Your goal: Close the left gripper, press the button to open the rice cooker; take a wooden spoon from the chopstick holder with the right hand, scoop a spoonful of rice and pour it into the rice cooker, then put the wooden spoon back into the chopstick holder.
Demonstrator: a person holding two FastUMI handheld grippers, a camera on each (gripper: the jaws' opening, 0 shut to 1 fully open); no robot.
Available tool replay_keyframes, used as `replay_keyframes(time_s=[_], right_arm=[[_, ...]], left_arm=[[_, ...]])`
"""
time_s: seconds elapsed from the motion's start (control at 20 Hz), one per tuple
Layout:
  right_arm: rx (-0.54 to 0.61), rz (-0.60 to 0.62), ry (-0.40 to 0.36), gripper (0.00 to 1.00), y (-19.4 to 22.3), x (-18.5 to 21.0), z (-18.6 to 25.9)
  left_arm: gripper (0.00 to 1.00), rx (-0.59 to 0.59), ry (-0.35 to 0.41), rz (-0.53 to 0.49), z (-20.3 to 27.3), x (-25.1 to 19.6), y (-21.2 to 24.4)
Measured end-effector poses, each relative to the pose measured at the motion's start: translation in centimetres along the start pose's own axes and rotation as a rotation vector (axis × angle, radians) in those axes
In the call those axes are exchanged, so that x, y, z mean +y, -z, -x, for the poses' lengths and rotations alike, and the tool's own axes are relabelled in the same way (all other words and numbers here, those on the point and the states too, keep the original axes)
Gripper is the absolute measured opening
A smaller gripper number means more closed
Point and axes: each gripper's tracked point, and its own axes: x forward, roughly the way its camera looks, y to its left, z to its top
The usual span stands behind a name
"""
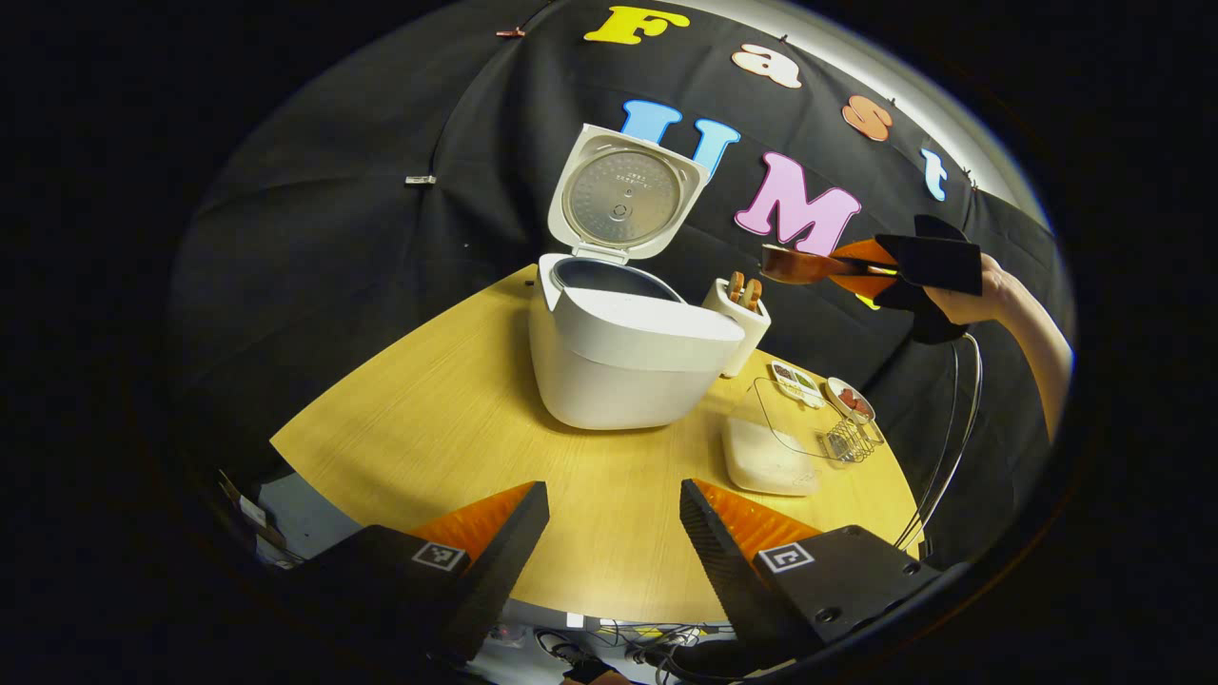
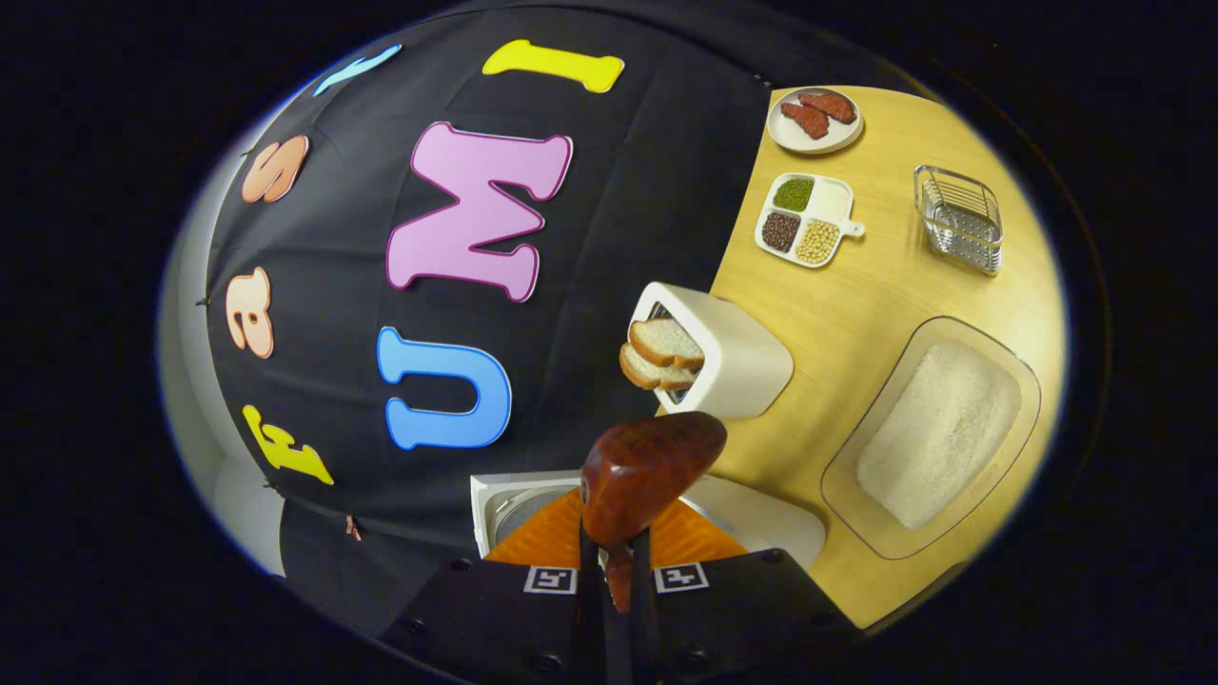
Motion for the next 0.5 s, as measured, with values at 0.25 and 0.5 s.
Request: replay_keyframes(time_s=[0.25,0.5], right_arm=[[0.035,0.155,-0.008,0.15,4.7,2.1,-4.8],[0.0,0.377,-0.038,0.14,7.7,4.3,-8.6]], left_arm=[[0.98,-0.04,-0.035,0.041,-0.1,2.5,-0.7],[0.96,-0.011,-0.068,0.115,0.0,4.4,0.3]])
